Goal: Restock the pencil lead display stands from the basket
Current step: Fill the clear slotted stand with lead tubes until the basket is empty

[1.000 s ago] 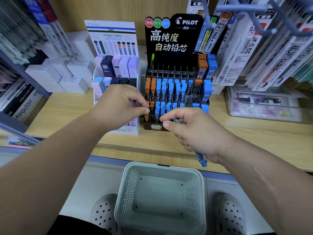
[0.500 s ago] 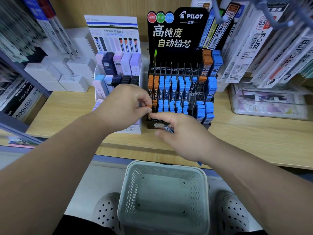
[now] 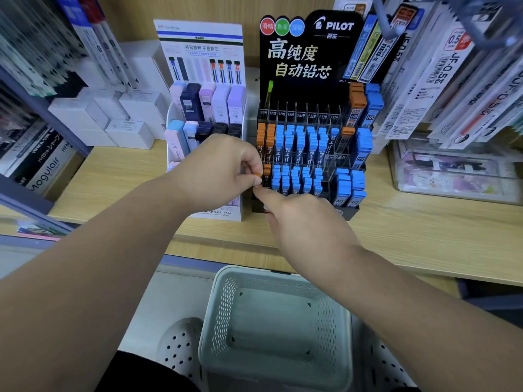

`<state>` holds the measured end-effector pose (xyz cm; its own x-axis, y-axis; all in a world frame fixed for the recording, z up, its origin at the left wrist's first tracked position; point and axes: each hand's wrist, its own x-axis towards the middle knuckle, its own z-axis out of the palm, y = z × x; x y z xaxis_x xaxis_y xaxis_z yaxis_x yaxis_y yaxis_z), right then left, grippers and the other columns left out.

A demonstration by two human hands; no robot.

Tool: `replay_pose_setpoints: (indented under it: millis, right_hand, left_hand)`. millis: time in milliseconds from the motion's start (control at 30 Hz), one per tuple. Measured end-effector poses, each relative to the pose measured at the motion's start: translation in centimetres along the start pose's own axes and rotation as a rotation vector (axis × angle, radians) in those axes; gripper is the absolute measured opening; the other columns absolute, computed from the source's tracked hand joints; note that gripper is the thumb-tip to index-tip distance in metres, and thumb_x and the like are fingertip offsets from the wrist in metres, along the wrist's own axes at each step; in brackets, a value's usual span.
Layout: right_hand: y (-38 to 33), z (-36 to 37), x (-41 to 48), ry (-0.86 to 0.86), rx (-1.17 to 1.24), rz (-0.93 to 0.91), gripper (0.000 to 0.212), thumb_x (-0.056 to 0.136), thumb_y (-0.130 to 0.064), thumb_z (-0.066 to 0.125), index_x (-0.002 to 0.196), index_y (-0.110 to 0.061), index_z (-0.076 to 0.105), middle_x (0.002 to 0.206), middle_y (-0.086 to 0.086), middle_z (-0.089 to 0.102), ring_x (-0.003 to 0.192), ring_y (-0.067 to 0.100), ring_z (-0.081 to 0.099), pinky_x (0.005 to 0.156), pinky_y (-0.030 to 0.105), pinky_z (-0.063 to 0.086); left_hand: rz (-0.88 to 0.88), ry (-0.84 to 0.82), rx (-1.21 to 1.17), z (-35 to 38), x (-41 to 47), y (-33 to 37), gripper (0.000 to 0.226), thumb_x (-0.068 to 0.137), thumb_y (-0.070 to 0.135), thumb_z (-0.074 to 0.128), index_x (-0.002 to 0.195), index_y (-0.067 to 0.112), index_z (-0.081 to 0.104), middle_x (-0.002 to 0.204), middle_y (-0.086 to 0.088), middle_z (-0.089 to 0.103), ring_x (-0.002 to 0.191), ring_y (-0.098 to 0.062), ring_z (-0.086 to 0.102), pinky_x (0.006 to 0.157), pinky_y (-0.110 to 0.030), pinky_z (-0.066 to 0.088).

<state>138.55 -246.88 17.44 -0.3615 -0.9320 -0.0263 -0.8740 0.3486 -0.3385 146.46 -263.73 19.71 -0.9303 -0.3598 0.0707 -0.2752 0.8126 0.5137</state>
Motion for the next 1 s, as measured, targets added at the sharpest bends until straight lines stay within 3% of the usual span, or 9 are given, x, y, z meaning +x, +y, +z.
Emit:
replay_pose_setpoints:
  millis: [167,333,467,633,800,900,1000]
  right_hand:
    - [0.1,0.2,0.2,-0.004,-0.092,0.016,0.069,0.097,-0.008,0.05,0.155,-0.036,0.025,0.086,0.002,0.06,0.077,0.032,0.061,0.063,0.036,0.048]
    - [0.7,0.1,0.6,-0.022,-0.093,-0.009,0.07,0.099,-0.009,0.051,0.156,-0.036,0.022,0.092,0.002,0.068,0.081,0.032,0.065,0.069,0.041,0.057]
    - [0.4,-0.6,0.5,-0.065,-0.155,-0.018,0.072,0.098,-0.003,0.046,0.158,-0.033,0.019,0.068,-0.002,0.039,0.07,0.03,0.051,0.061,0.037,0.049]
    - [0.1,-1.4,0.3,-0.124,-0.17,-0.019,0.083,0.092,0.006,0.04,0.16,-0.031,0.013,0.069,0.0,0.036,0.072,0.029,0.047,0.061,0.037,0.044]
    - [-0.6,-2.2,0.1,-0.152,-0.204,-0.029,0.092,0.085,0.012,0.039,0.162,-0.029,0.008,0.07,0.001,0.034,0.072,0.028,0.046,0.059,0.037,0.043]
    - [-0.9,-2.5,0.0,-0.17,-0.215,-0.021,0.1,0.076,0.016,0.036,0.162,-0.027,0.008,0.069,0.001,0.035,0.062,0.024,0.042,0.056,0.037,0.043]
    - [-1.2,-2.9,0.0,-0.204,-0.195,-0.004,0.112,0.058,0.011,0.022,0.162,-0.026,0.006,0.068,0.001,0.034,0.061,0.023,0.04,0.059,0.037,0.042]
  left_hand:
    - [0.013,-0.023,0.017,-0.4,0.1,0.1,0.005,0.086,0.012,0.075,0.083,0.015,0.075,0.061,0.02,0.054,0.06,0.011,0.053,0.057,-0.003,0.035]
    - [0.01,-0.021,0.038,-0.2,0.0,-0.1,0.006,0.088,0.014,0.073,0.084,0.018,0.073,0.07,0.015,0.059,0.064,0.01,0.054,0.057,-0.005,0.036]
    - [0.012,-0.019,0.059,-0.1,0.0,-0.1,0.006,0.089,0.014,0.072,0.085,0.018,0.073,0.077,0.01,0.063,0.066,0.006,0.056,0.061,-0.012,0.041]
    - [0.019,-0.012,0.076,-0.1,-0.1,0.2,0.006,0.09,0.011,0.071,0.086,0.016,0.072,0.082,0.005,0.066,0.07,0.001,0.058,0.066,-0.022,0.049]
    - [-0.01,-0.017,0.072,-0.4,-0.2,0.8,0.008,0.09,0.011,0.07,0.086,0.018,0.071,0.076,0.008,0.064,0.065,0.003,0.057,0.064,-0.021,0.049]
    - [-0.072,0.145,-0.072,-2.6,-0.1,1.8,0.007,0.093,0.013,0.068,0.087,0.018,0.068,0.065,0.01,0.057,0.051,0.004,0.052,0.052,-0.007,0.04]
    - [-0.044,0.184,-0.062,-4.6,-0.4,2.4,0.009,0.092,0.015,0.07,0.085,0.021,0.067,0.057,0.007,0.053,0.049,-0.001,0.049,0.051,-0.008,0.037]
